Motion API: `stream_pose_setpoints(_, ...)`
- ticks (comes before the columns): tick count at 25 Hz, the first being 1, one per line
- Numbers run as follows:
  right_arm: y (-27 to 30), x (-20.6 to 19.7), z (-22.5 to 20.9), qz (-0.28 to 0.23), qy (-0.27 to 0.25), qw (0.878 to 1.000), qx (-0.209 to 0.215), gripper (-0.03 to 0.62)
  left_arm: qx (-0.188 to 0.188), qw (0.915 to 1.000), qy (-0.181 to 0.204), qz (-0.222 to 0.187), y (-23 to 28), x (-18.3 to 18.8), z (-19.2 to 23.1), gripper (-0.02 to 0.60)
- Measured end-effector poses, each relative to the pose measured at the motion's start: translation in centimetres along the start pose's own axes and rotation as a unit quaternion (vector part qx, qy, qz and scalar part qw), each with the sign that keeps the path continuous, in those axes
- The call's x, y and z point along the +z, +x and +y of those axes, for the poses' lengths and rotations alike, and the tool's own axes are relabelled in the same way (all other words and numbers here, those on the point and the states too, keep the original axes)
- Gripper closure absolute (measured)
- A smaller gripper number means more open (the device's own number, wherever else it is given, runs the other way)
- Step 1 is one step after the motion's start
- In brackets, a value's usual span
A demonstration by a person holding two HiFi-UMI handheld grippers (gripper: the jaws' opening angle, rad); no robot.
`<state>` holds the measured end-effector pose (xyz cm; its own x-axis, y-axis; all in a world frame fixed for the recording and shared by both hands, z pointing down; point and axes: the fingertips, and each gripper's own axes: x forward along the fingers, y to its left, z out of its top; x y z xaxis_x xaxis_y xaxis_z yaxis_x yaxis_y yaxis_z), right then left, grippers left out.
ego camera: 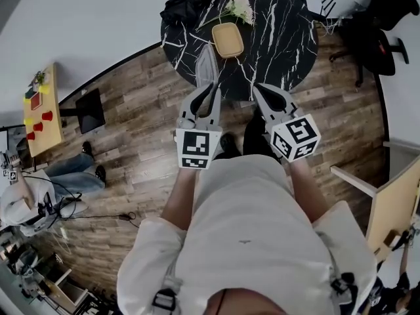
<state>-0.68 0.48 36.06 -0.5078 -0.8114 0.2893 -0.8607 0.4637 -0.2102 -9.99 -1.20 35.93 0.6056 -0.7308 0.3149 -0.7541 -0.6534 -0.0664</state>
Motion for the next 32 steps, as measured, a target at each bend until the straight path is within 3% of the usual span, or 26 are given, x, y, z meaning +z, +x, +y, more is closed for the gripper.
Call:
stream_pose_setpoints(7, -0.7, -0.1, -1.7, -0.01, -0.003, 1.0, 0.007, 0.589, 0.012, 0.9997, -0.014, -0.017, 0.3, 0.2, -1.2, 0.543)
stream_pose_setpoints(13, 0.5, 1.1, 1.3, -0.012, -0.016, 1.0, 0.005, 0.589, 0.016, 0.9993, -0.024, -0.025, -2.5, 0.3, 1.4, 0.543)
stream_pose_setpoints(32, -0.2, 1.1, 1.7, -0.006, -0.035, 0.999, 0.012, 0.59, 0.025, 0.9987, -0.033, -0.028, -2.6, 0.2, 1.3, 0.543)
